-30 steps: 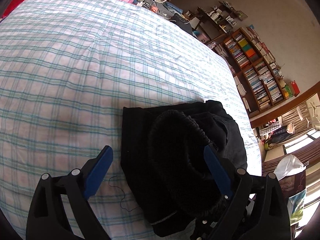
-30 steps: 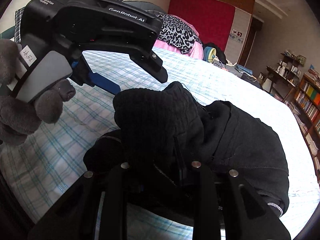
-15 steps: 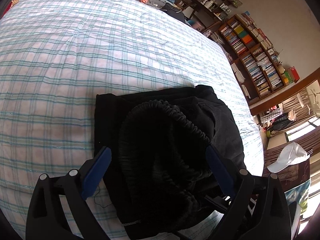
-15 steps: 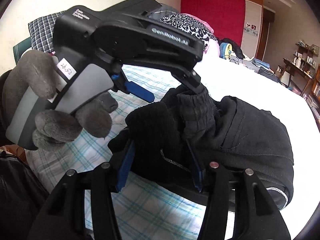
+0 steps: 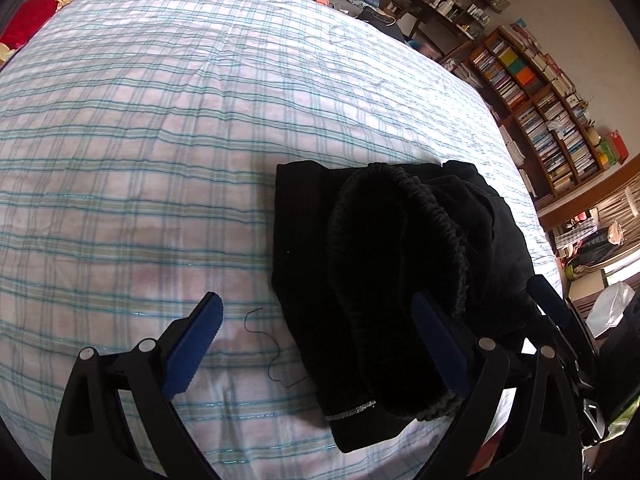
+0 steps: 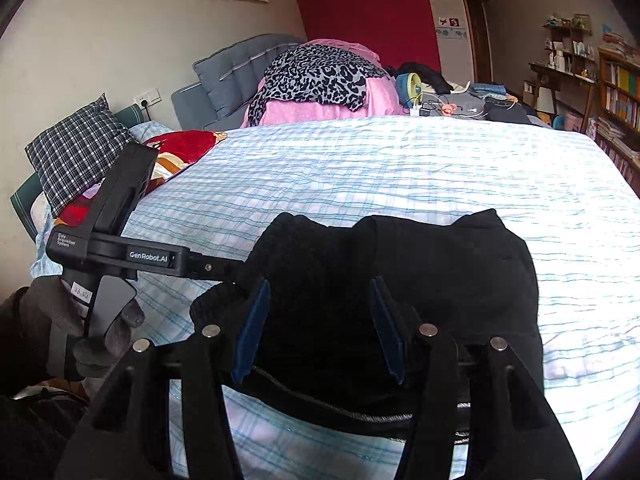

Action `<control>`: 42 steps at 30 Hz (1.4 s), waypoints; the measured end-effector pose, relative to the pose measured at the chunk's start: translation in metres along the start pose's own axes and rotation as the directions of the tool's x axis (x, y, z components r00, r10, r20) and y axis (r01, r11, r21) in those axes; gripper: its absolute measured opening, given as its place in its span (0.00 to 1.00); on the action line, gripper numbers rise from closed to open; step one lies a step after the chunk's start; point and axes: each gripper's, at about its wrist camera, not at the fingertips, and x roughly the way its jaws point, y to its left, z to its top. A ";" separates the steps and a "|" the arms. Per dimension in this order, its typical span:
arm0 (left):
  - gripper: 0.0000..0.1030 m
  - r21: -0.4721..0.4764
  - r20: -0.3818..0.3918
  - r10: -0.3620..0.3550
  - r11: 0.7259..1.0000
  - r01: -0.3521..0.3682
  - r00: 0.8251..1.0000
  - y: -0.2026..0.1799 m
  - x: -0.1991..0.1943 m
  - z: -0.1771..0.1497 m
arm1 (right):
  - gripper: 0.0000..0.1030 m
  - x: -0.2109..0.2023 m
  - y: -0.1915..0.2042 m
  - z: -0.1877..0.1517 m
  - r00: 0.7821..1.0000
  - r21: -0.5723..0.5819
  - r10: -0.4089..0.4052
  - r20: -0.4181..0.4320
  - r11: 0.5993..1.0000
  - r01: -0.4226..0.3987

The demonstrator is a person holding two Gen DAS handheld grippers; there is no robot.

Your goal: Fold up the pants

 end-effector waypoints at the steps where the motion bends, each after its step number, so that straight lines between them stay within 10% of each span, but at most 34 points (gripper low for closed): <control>1: 0.91 -0.003 0.002 -0.005 1.000 0.005 1.000 0.002 -0.003 -0.002 | 0.59 0.006 0.002 0.005 1.000 -0.003 0.021 -0.009 1.000 -0.021; 8: 0.91 0.052 0.025 -0.007 0.999 0.005 1.000 -0.003 -0.028 -0.019 | 0.69 0.050 0.018 0.009 0.998 -0.063 0.016 -0.067 0.998 -0.020; 12: 0.92 0.080 0.019 0.022 0.997 -0.024 1.000 -0.007 -0.023 -0.031 | 0.31 0.061 0.027 0.006 0.996 -0.060 0.021 -0.081 0.998 -0.026; 18: 0.92 0.091 0.000 0.083 0.992 -0.083 0.997 -0.003 -0.001 -0.040 | 0.20 0.027 0.045 0.026 1.000 -0.115 -0.006 0.014 0.993 0.008; 33: 0.91 -0.056 0.082 0.184 0.982 -0.180 0.979 0.059 -0.041 -0.038 | 0.20 0.066 0.077 -0.015 0.993 -0.104 0.084 -0.088 0.990 -0.093; 42: 0.91 0.014 0.193 0.092 0.995 -0.096 0.977 0.006 -0.061 0.010 | 0.28 0.068 0.089 -0.042 0.992 -0.175 0.066 -0.103 0.981 -0.084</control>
